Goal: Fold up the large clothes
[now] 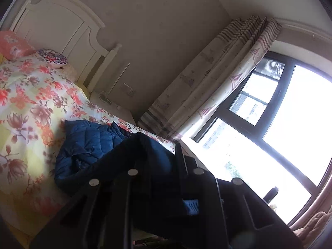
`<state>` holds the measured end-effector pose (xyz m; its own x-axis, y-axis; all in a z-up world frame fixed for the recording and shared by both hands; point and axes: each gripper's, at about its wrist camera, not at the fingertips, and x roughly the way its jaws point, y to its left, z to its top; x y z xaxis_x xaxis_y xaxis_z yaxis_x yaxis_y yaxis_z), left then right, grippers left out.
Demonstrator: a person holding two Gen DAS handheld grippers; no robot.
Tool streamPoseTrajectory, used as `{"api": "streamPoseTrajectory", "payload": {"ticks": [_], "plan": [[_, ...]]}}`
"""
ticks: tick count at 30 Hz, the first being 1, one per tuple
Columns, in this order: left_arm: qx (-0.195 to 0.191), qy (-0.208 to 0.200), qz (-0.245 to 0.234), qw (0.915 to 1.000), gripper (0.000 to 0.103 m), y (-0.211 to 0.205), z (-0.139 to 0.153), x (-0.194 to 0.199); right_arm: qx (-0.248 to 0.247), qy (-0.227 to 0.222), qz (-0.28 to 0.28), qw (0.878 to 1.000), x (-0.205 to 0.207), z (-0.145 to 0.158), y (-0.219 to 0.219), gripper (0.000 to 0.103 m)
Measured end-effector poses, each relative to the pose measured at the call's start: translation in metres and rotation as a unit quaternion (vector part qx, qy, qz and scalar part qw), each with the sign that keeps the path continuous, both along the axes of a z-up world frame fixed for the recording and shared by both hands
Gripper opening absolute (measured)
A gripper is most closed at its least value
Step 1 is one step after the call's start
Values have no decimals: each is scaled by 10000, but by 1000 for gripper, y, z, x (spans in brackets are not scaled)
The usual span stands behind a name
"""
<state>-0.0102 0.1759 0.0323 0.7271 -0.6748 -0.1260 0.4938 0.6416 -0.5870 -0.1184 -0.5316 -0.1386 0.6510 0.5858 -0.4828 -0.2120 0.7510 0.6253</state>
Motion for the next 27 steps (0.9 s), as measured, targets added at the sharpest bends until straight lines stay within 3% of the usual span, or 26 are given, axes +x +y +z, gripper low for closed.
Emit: {"api": "streamPoseTrajectory", "payload": {"ticks": [2, 3, 5, 6, 7, 10, 13, 18, 20, 21, 22, 24, 25, 27], "plan": [[26, 13, -4, 10000, 18, -5, 1, 5, 577, -602, 450, 9955, 12, 22, 13, 10], [18, 42, -16, 10000, 18, -7, 2, 9, 528, -768, 474, 9945, 17, 25, 16, 23], [4, 102, -39, 9999, 18, -10, 1, 19, -58, -680, 358, 9970, 46, 32, 31, 89], [-3, 120, -50, 9999, 18, -13, 2, 24, -775, -234, 111, 9967, 71, 28, 44, 99], [19, 131, -53, 9999, 18, -16, 3, 30, -1074, -76, 235, 9939, 92, 24, 57, 99], [59, 275, 25, 9996, 19, -24, 4, 45, -793, -46, 567, 9952, 119, 22, 74, 99], [47, 331, 49, 9994, 19, -25, 5, 50, -629, 77, 791, 9948, 103, 20, 62, 99], [-60, 229, -65, 9997, 19, -23, -2, 47, 761, 809, 1170, 9869, 27, -19, -3, 99], [-111, 209, -86, 9997, 19, -24, -5, 49, 1644, 883, 1164, 9755, 3, -37, -15, 99], [-107, 211, -89, 9997, 19, -24, -5, 50, 2292, 877, 1359, 9598, -4, -46, -10, 99], [-98, 228, -87, 9997, 19, -26, -4, 53, 2480, 842, 1528, 9529, -5, -49, 0, 99], [-77, 262, -73, 9996, 19, -30, -2, 57, 2168, 933, 1862, 9537, -1, -51, 34, 98], [-51, 267, -59, 9996, 19, -31, -1, 58, 2007, 1002, 2031, 9531, 5, -52, 51, 94], [27, 259, -34, 9997, 19, -32, 2, 57, 1808, 799, 2176, 9558, 12, -45, 69, 50]]}}
